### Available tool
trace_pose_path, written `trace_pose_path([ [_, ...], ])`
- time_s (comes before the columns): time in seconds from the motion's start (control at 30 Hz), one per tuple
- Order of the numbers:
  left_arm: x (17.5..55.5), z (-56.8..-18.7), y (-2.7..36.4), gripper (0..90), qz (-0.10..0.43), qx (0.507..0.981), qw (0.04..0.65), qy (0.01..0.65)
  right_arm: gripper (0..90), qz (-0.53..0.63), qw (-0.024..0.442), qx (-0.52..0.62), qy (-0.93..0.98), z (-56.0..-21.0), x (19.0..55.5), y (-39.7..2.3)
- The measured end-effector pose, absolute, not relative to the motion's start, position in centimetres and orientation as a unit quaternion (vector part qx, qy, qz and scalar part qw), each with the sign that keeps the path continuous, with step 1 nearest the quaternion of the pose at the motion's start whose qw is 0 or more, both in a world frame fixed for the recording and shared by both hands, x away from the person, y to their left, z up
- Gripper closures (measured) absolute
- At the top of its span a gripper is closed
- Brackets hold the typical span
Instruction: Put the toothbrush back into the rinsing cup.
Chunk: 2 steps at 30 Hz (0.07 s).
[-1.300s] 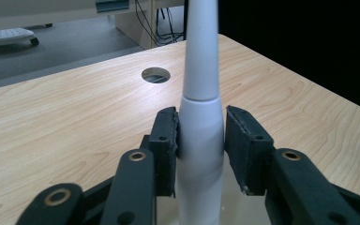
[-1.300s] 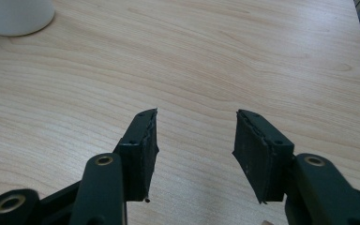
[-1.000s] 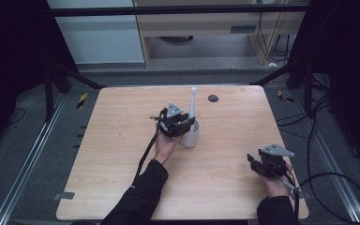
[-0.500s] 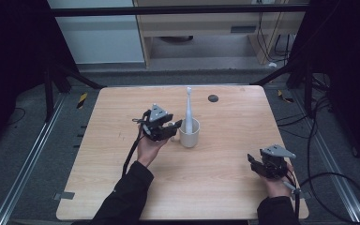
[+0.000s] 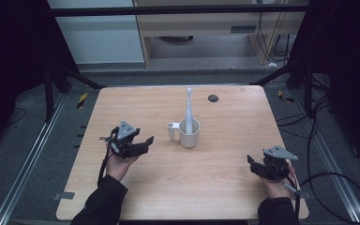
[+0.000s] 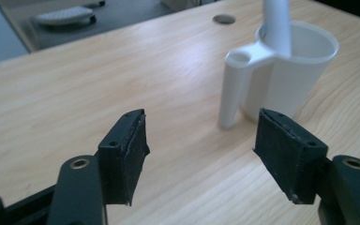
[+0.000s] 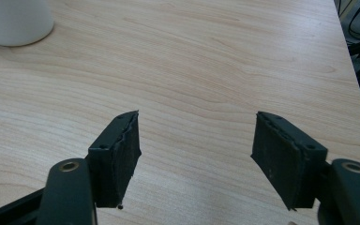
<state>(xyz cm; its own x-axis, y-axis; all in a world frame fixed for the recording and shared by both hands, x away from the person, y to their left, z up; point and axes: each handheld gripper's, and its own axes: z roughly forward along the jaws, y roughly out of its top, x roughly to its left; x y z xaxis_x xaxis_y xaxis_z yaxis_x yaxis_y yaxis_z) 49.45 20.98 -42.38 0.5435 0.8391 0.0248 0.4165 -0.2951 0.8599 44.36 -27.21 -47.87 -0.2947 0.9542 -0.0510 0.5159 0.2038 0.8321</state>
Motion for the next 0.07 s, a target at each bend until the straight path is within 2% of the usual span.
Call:
trace_pose_path([
  [0.07,49.04,-42.92,21.99,32.7,0.245,0.763,0.425,0.42,30.6,0.366,0.297,0.515,0.716,-47.87,44.32,-27.18],
])
